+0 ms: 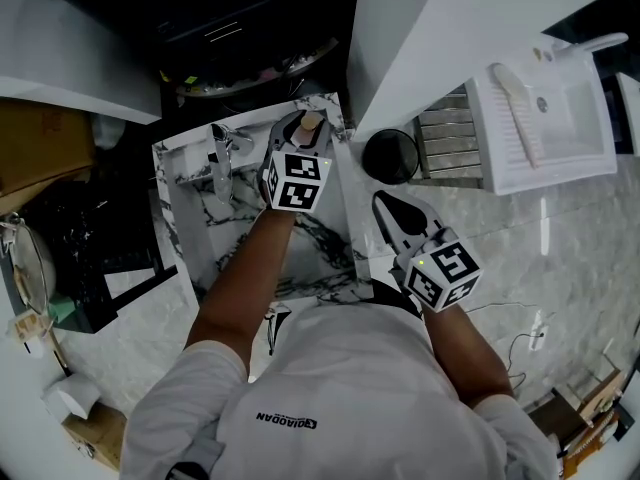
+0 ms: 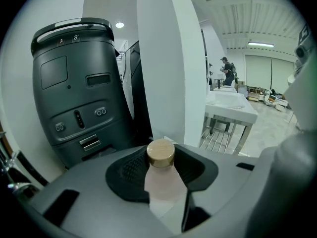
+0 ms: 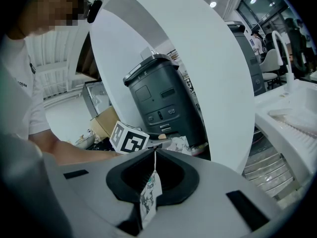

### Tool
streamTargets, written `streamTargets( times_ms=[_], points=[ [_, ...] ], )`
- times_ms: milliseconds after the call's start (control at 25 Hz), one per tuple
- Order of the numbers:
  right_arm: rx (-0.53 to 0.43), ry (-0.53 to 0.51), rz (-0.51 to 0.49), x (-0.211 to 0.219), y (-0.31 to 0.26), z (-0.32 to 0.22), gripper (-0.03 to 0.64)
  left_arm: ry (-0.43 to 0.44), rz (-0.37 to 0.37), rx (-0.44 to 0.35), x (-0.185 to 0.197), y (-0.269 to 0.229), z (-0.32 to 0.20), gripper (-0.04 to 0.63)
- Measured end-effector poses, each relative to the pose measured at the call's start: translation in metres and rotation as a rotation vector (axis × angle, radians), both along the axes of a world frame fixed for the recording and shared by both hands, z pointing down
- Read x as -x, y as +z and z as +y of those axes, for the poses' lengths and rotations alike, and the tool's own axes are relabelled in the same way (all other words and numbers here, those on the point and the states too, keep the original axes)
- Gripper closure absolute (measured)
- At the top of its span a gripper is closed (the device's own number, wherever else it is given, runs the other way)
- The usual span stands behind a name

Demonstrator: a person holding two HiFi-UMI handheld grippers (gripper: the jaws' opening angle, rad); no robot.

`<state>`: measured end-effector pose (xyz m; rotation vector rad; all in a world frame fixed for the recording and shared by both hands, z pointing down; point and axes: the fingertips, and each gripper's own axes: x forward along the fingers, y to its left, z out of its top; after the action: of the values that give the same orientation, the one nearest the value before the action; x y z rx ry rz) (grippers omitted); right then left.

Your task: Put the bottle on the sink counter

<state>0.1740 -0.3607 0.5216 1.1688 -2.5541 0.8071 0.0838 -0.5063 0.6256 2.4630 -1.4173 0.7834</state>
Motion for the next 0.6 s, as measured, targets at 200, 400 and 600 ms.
streamTargets(
  times_ms=[200, 400, 600],
  points=[
    [-0.004, 0.005, 0.006, -0.004, -0.001, 0.004, 0.575, 0.001, -0.009, -0.006, -0.002, -0.001, 0.0, 0.426],
    [-0.01, 0.005, 0.007, -0.006, -0.004, 0.005, 0.575, 0.002, -0.021, -0.011, -0.001, -0.003, 0.003, 0.416],
    [-0.017, 0.004, 0.0, -0.005, -0.007, 0.006, 0.575, 0.004, -0.025, -0.026, 0.004, -0.011, 0.009, 0.41]
  ],
)
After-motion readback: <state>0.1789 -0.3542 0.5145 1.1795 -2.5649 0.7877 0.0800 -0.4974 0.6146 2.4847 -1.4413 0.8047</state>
